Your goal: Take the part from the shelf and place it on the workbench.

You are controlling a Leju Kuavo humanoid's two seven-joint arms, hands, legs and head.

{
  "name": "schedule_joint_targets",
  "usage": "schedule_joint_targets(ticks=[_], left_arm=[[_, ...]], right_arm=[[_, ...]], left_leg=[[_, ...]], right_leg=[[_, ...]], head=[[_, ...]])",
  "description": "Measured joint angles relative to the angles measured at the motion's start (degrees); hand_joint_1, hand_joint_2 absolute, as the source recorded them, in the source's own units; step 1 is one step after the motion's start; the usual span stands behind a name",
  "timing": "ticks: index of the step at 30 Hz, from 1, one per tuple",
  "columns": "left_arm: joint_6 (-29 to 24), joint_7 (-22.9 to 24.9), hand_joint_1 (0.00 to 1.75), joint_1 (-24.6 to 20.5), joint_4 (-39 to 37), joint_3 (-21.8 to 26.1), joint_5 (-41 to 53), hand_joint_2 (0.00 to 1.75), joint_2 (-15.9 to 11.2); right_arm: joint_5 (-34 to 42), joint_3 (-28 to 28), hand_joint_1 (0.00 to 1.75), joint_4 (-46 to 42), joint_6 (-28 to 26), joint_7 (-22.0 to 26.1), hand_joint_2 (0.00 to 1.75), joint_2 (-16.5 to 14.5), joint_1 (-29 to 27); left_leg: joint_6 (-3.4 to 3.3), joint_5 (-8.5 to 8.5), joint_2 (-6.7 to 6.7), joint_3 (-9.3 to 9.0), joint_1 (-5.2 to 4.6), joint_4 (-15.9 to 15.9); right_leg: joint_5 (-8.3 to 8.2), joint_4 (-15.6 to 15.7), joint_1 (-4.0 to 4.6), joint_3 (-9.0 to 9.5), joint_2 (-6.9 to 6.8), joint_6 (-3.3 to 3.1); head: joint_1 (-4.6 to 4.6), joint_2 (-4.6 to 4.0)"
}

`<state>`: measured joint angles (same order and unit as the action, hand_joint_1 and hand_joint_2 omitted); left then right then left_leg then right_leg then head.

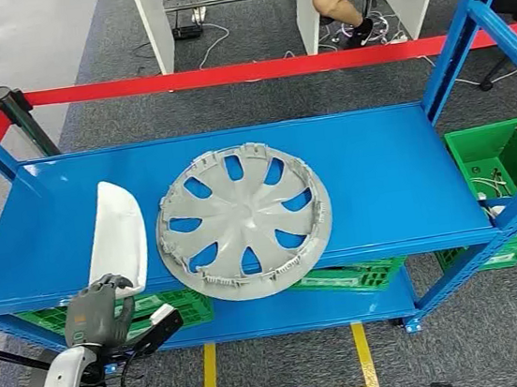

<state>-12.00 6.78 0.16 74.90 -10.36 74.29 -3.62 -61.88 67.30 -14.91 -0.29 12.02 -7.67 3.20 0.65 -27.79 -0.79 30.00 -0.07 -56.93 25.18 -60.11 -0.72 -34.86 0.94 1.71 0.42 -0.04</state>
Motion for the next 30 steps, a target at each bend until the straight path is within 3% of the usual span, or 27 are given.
schedule_joint_targets(ticks=[7, 17, 19, 23, 27, 30], left_arm=[[-0.99, 0.39, 1.75, -0.55, 0.59, 0.59, 2.93, 1.75, 0.07], [-7.43, 5.8, 1.75, -0.93, 5.28, 0.77, 14.41, 1.75, -1.63], [-9.21, 11.46, 1.75, -1.69, 7.91, -1.31, 15.25, 1.75, -4.74], [-10.84, 25.91, 1.75, -6.77, 14.69, -10.08, 15.67, 1.75, -15.43], [-10.91, 30.47, 1.75, -11.87, 20.03, -18.42, 15.72, 1.75, -23.39], [-11.06, 31.27, 1.75, -15.01, 22.41, -23.21, 15.71, 1.75, -27.14]], right_arm=[[-0.02, 0.05, 0.0, 0.07, 0.32, 0.78, 0.0, 0.0, 0.18], [-0.02, 0.31, 0.0, 0.23, 0.24, 1.38, 0.0, 0.0, 0.46], [-0.01, 0.33, 0.0, 0.24, 0.1, 1.44, 0.0, 0.0, 0.47], [0.0, 0.37, 0.0, 0.3, -0.38, 1.51, 0.0, 0.0, 0.5], [0.0, 0.37, 0.0, 0.36, -0.56, 1.51, 0.0, 0.0, 0.57], [0.0, 0.37, 0.0, 0.42, -0.58, 1.48, 0.0, 0.0, 0.53]], left_leg=[[0.01, 0.01, 0.01, -0.02, 0.0, 0.0], [0.01, 0.02, 0.0, -0.07, 0.01, 0.0], [0.02, 0.02, 0.01, -0.06, 0.03, -0.01], [0.01, 0.07, 0.0, -0.04, 0.05, 0.0], [0.02, 0.1, 0.01, -0.03, 0.06, 0.0], [0.02, 0.1, 0.02, -0.04, 0.03, 0.0]], right_leg=[[0.0, 0.0, 0.0, 0.01, 0.01, -0.01], [-0.01, 0.0, 0.03, -0.06, 0.01, -0.02], [-0.02, 0.0, 0.07, -0.12, 0.04, -0.03], [-0.03, 0.0, 0.12, -0.11, -0.05, -0.05], [-0.05, -0.01, 0.14, -0.1, 0.01, -0.07], [-0.06, 0.0, 0.08, -0.09, 0.06, -0.08]], head=[[0.0, 0.0], [0.01, 0.0], [0.0, 0.0], [-0.02, 0.0], [0.01, 0.0], [0.0, 0.0]])
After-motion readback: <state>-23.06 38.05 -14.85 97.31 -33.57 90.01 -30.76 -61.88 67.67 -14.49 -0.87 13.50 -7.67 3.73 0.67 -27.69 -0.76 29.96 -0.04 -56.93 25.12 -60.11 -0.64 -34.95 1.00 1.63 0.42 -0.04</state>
